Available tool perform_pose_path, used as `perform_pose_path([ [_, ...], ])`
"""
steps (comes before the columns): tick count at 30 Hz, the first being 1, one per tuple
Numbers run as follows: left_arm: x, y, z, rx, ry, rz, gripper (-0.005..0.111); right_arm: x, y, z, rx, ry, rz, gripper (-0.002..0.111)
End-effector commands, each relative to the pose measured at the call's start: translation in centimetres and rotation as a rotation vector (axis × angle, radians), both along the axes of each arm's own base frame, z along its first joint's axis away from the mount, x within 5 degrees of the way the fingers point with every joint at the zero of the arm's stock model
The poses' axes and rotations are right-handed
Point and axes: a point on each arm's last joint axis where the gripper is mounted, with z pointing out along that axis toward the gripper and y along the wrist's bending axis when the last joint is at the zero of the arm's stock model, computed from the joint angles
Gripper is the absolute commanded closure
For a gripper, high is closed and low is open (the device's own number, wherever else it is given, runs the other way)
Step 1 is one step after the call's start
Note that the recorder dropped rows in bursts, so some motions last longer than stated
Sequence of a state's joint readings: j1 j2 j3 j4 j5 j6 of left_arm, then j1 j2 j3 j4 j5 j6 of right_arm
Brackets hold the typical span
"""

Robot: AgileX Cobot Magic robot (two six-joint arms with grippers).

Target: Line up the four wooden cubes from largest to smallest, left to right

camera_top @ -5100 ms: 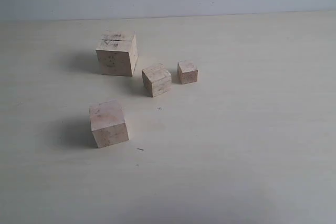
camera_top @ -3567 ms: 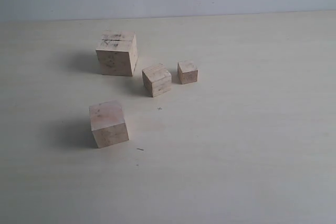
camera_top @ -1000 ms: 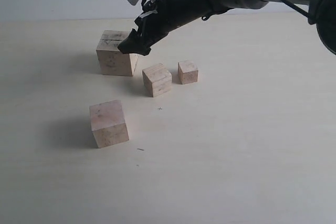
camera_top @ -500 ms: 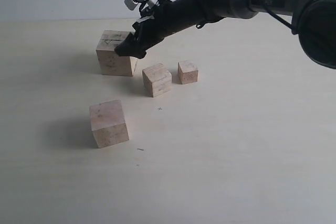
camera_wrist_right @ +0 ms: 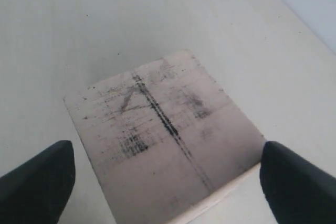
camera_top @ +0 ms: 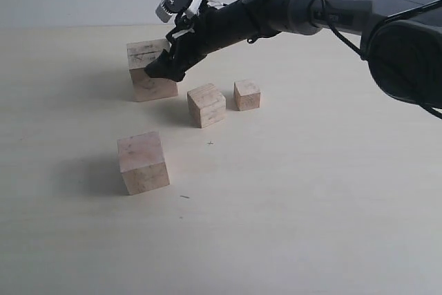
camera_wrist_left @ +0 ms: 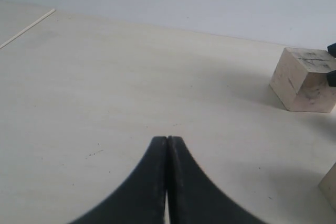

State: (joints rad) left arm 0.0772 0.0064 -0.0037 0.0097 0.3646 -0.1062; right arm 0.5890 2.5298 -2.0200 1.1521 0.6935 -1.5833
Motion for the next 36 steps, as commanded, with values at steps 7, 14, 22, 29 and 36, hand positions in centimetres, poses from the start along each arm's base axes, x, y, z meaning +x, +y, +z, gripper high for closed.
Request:
perform_pose_path([
  [7, 0.0, 0.0, 0.0, 0.001, -0.014, 0.002, 0.107, 0.7, -0.2, -0.4, -0.031, -0.060, -0.059, 0.020],
  [14, 0.0, 0.0, 0.0, 0.001, -0.014, 0.002, 0.107, 0.9, -0.2, -0.5, -0.033, -0.063, -0.075, 0.020],
  [22, 0.0, 0.0, 0.0, 0.001, -0.014, 0.002, 0.107, -0.4, 0.2, -0.9, -0.004, 0.045, 0.021, 0.022],
  [29, 0.0, 0.0, 0.0, 0.001, -0.014, 0.002, 0.107, -1.2, 0.4, -0.8, 0.025, 0.106, 0.088, 0.023],
  [36, 0.0, 0.0, 0.0, 0.001, -0.014, 0.002, 0.107, -2.1, 1.0, -0.3, 0.088, 0.182, 0.140, 0.023],
])
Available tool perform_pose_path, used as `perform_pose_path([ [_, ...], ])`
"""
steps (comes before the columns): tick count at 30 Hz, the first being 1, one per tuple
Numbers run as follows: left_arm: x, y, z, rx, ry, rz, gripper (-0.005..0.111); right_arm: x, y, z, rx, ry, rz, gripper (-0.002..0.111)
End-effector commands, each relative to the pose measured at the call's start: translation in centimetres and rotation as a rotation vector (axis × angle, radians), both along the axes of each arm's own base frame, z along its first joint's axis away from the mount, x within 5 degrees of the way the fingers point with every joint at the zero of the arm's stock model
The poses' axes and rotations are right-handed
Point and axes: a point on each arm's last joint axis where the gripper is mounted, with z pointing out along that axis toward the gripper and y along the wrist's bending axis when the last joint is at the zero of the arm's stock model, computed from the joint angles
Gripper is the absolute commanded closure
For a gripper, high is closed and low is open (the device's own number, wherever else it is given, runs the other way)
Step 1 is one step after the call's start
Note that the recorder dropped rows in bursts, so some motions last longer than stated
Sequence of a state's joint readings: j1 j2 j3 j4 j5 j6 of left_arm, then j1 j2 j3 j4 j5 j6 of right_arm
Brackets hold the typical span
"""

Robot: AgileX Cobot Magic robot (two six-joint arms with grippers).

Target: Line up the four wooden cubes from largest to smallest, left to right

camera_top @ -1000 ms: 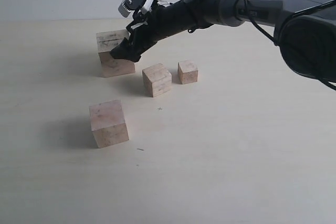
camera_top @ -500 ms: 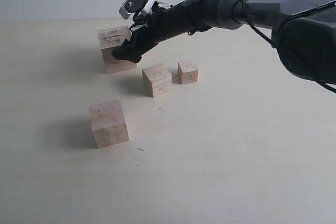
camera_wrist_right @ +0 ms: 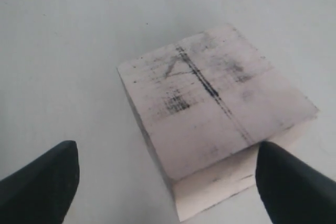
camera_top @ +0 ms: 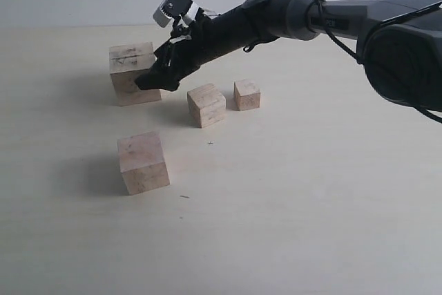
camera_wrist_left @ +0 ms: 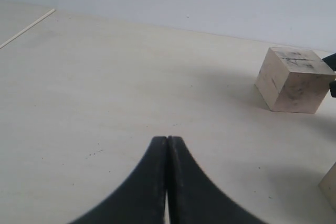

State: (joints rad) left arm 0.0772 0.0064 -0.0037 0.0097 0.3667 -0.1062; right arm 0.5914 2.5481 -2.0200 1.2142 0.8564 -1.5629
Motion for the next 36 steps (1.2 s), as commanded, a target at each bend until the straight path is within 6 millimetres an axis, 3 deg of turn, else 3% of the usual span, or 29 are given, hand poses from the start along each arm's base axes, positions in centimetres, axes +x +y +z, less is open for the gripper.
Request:
perform_pose_path([
  [1, 0.0, 0.0, 0.0, 0.001, -0.016, 0.002, 0.107, -0.7, 0.5, 0.3, 0.027, 0.029, 0.041, 0.023],
  [10, 0.0, 0.0, 0.0, 0.001, -0.016, 0.002, 0.107, -3.0, 2.4, 0.3, 0.023, 0.052, 0.139, 0.025],
  [18, 0.0, 0.0, 0.0, 0.001, -0.016, 0.002, 0.107, -3.7, 2.3, 0.3, 0.009, 0.111, 0.194, 0.025],
  [22, 0.0, 0.0, 0.0, 0.001, -0.016, 0.002, 0.107, -3.5, 1.8, 0.6, -0.092, 0.053, 0.185, 0.025],
  [26, 0.0, 0.0, 0.0, 0.001, -0.016, 0.002, 0.107, -2.9, 1.4, 2.4, -0.145, -0.035, 0.141, 0.024],
  [32, 0.0, 0.0, 0.0, 0.001, -0.016, 0.002, 0.107, -1.3, 1.5, 5.0, -0.094, -0.174, -0.017, 0.024],
  [36, 0.0, 0.0, 0.0, 0.001, -0.016, 0.002, 0.107, -1.0, 2.0, 5.5, 0.002, -0.122, -0.092, 0.024],
])
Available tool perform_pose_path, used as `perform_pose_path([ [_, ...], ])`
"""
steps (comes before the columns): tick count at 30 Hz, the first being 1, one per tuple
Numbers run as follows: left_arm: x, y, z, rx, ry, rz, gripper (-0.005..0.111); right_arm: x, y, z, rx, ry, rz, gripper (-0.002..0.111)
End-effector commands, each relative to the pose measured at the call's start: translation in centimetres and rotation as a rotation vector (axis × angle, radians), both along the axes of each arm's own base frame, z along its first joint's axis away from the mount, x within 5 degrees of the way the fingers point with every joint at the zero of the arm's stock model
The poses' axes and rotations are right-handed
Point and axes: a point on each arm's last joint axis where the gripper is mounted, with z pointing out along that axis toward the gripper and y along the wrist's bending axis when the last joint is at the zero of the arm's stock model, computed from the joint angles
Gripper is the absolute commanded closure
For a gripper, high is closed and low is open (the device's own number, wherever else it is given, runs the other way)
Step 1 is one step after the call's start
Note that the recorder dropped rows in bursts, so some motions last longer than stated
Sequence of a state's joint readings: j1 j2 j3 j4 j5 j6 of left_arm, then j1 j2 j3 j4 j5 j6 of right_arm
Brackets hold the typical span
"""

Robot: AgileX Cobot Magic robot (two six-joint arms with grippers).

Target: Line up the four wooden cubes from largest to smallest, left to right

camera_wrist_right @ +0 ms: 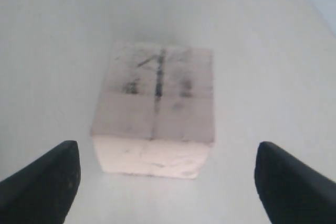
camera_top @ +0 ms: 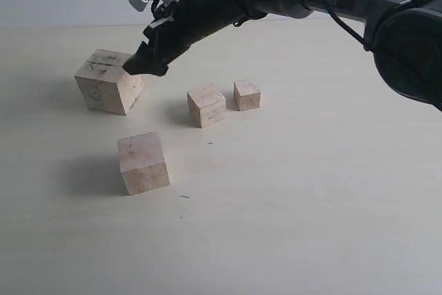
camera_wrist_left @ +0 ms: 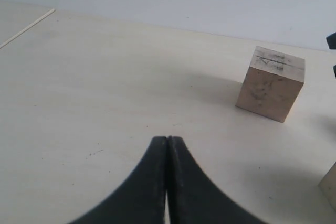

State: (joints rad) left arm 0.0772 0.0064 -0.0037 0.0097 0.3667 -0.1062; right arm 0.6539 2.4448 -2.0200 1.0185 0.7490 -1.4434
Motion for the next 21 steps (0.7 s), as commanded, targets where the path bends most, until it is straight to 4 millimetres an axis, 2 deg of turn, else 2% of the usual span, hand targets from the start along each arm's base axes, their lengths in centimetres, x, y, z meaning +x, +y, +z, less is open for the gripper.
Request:
perform_pose_path([
  [1, 0.0, 0.0, 0.0, 0.001, -0.016, 0.002, 0.107, 0.3, 0.4, 1.0, 0.090, 0.014, -0.058, 0.024],
  [7, 0.0, 0.0, 0.0, 0.001, -0.016, 0.002, 0.107, -0.9, 2.0, 1.0, 0.076, -0.076, -0.017, 0.024],
  [12, 0.0, 0.0, 0.0, 0.001, -0.016, 0.002, 0.107, -1.0, 3.2, 0.7, 0.074, -0.150, -0.083, 0.024],
  [15, 0.0, 0.0, 0.0, 0.001, -0.016, 0.002, 0.107, -1.0, 3.3, 0.1, 0.077, -0.132, -0.093, 0.024],
  [21, 0.0, 0.0, 0.0, 0.001, -0.016, 0.002, 0.107, -0.9, 3.4, -2.6, 0.046, -0.093, -0.101, 0.024],
])
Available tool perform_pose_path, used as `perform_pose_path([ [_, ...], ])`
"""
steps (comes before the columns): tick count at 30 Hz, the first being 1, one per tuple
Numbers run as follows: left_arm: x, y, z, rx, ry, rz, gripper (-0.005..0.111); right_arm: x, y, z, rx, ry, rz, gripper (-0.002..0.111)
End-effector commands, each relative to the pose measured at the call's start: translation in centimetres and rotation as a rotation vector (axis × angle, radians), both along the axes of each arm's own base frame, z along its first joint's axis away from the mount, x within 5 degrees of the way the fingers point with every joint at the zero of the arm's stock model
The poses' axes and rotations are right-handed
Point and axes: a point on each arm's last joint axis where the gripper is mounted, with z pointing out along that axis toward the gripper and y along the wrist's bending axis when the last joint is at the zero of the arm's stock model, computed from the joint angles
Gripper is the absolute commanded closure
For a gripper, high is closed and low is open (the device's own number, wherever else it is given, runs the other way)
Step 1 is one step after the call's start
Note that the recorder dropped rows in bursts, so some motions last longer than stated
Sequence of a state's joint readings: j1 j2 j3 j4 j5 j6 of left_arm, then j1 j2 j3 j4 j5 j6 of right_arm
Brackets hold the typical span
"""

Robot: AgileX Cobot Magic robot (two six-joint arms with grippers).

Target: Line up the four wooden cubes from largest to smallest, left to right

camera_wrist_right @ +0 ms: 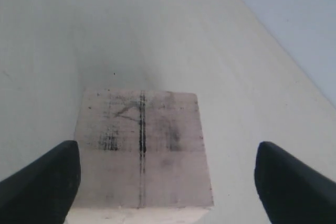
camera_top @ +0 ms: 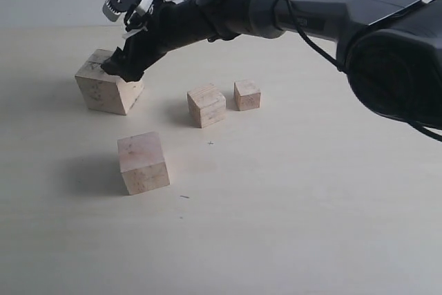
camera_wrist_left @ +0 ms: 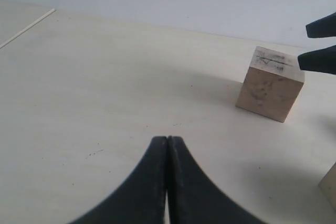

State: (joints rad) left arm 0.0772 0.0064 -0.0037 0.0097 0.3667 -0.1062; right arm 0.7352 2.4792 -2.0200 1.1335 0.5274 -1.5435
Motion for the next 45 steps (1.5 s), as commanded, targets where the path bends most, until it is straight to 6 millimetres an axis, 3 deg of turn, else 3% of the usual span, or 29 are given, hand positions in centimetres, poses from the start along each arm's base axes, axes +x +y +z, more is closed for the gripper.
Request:
perform_pose_path([
  [1, 0.00, 0.01, 0.03, 0.001, -0.016, 0.002, 0.107, 0.20, 0.03, -1.89, -0.016, 0.024, -0.015, 0.024],
  [9, 0.00, 0.01, 0.03, 0.001, -0.016, 0.002, 0.107, -0.63, 0.41, -2.30, 0.036, 0.137, 0.032, 0.024],
  [45, 0.00, 0.01, 0.03, 0.001, -0.016, 0.002, 0.107, 0.05, 0.19, -2.32, 0.010, 0.071, -0.018, 0.017],
])
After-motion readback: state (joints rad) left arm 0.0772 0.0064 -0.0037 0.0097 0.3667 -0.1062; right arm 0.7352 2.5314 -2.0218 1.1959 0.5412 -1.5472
